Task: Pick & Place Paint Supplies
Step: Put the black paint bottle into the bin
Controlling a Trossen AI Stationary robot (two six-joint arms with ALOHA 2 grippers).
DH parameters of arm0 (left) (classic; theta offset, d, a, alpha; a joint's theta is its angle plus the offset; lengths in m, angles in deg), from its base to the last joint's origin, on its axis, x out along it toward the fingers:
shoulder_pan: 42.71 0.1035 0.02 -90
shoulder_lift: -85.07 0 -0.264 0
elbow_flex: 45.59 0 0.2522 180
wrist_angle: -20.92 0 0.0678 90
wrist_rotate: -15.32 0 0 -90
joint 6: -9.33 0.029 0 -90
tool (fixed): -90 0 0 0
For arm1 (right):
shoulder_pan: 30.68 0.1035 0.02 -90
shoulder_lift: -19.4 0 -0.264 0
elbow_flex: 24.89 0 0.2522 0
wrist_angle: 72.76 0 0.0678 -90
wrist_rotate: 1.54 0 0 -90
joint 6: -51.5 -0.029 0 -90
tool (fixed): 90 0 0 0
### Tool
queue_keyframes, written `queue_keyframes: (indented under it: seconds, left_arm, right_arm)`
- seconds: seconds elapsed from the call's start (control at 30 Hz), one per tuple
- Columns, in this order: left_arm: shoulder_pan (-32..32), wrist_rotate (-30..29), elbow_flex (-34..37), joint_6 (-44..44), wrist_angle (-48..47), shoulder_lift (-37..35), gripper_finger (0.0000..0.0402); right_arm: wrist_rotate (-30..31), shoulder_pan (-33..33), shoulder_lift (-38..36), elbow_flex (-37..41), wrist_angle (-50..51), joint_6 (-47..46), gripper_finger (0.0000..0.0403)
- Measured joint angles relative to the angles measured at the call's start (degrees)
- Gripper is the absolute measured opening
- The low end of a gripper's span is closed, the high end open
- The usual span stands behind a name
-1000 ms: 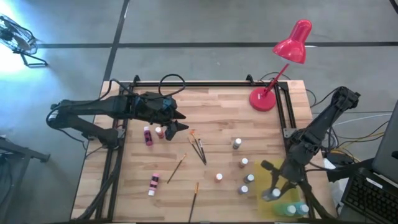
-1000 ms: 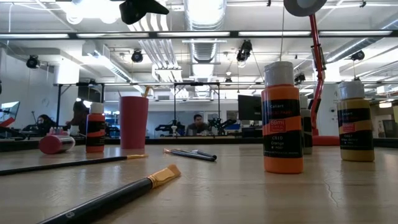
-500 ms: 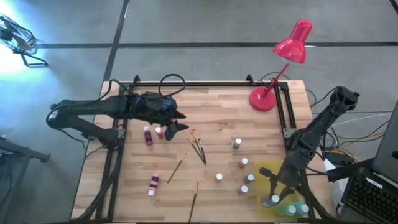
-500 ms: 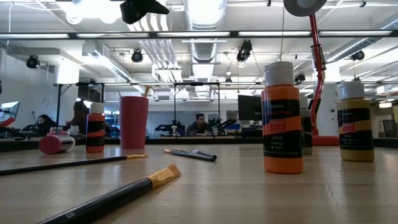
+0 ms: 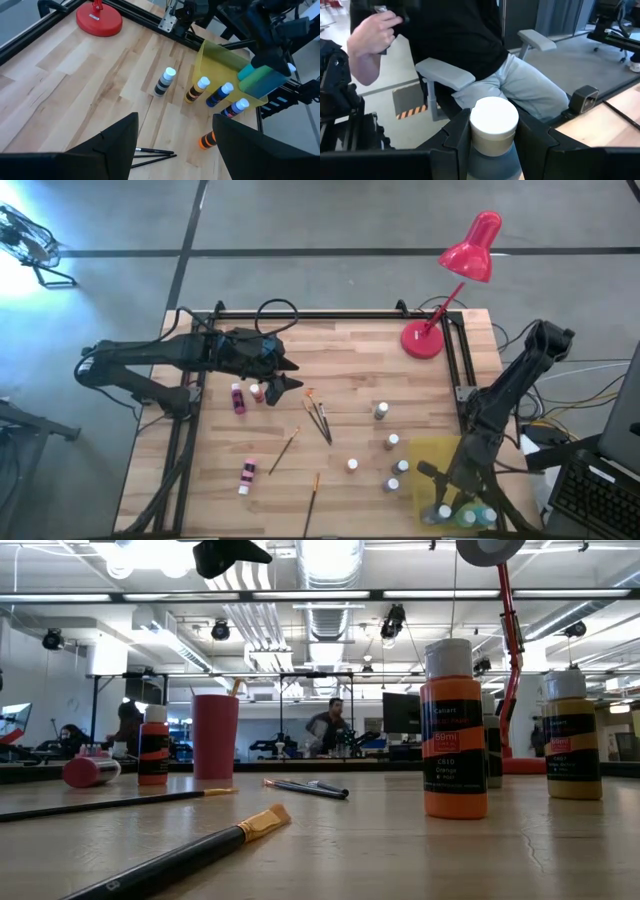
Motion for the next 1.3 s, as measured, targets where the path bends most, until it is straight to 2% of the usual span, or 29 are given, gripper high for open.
queue_keyframes:
  seconds: [0.4,0.87,1.13,1.3]
  left_arm:
    - [0.0,0.0,0.0,-0.1,0.8,0.0,0.0259]
    - [0.0,0.1,0.0,-0.5,2.6,0.0,0.0259]
    - [0.0,0.1,0.0,-0.6,3.1,0.0,0.0259]
    - [0.0,0.1,0.0,-0.5,3.2,0.0,0.0259]
  right_arm:
    - [0.0,0.5,6.6,0.1,-3.7,-1.2,0.0114]
    - [0.1,1.7,6.2,1.5,-4.8,-2.1,0.0114]
    - [-0.2,1.7,6.2,1.7,-5.0,-3.6,0.0172]
    - [-0.1,1.7,6.1,1.0,-5.0,-4.2,0.0189]
